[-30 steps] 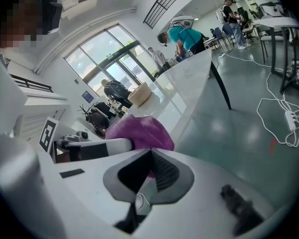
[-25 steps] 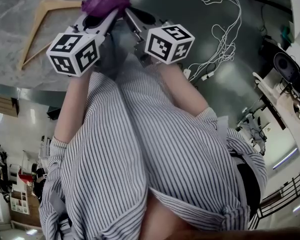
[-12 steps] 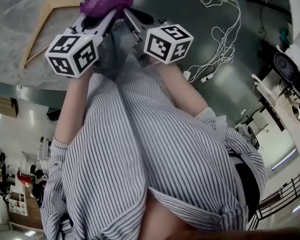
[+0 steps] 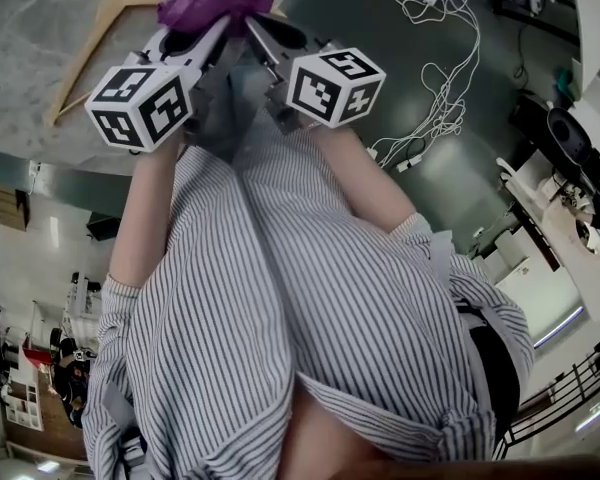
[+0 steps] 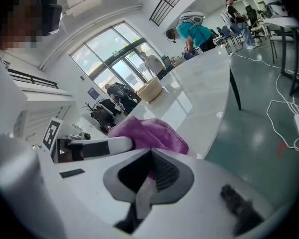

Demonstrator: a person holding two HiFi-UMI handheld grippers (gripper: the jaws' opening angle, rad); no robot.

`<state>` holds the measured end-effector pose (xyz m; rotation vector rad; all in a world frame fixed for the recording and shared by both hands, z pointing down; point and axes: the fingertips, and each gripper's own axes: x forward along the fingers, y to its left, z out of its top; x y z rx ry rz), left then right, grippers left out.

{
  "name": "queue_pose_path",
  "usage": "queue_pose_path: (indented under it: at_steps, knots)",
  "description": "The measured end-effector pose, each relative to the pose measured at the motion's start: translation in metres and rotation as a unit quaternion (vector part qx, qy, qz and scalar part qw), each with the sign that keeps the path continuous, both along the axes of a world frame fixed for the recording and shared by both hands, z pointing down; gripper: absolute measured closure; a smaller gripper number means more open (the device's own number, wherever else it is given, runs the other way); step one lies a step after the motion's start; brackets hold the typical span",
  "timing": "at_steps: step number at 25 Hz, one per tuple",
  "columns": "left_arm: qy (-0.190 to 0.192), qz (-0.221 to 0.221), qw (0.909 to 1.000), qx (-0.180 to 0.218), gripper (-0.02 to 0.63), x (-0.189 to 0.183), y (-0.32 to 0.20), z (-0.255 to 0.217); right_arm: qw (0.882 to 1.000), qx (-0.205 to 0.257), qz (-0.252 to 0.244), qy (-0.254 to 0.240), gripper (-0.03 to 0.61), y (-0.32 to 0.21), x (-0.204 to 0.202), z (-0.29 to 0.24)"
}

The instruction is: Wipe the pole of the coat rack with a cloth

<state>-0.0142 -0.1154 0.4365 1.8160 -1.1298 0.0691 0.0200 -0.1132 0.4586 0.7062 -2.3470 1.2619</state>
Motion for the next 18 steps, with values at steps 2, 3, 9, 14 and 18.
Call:
queue_pose_path:
  at_steps: [2,3,9,14,18]
  knots:
    - [0.0,-0.006,1.0,0.001,0.534,-0.007,0.0,0.001,1.0,-0.001,-0.004,0.001,0.565,0.002,-0.005,0.002]
    - [0.0,-0.009,1.0,0.002,0.534,-0.01,0.0,0.001,1.0,-0.002,-0.006,0.002,0.565,0.002,-0.008,0.003]
    - [0.001,-0.025,0.9997,0.006,0.534,-0.027,-0.003,0.0,1.0,-0.003,-0.018,0.0,0.565,0.0,-0.024,0.004]
    - [0.0,-0.039,0.9992,0.009,0.534,-0.047,0.0,-0.001,1.0,0.0,-0.028,-0.004,0.565,0.001,-0.044,0.002]
    - [0.0,-0.052,0.9986,0.011,0.534,-0.062,0.003,-0.001,0.999,0.003,-0.038,-0.004,0.565,0.002,-0.059,0.002]
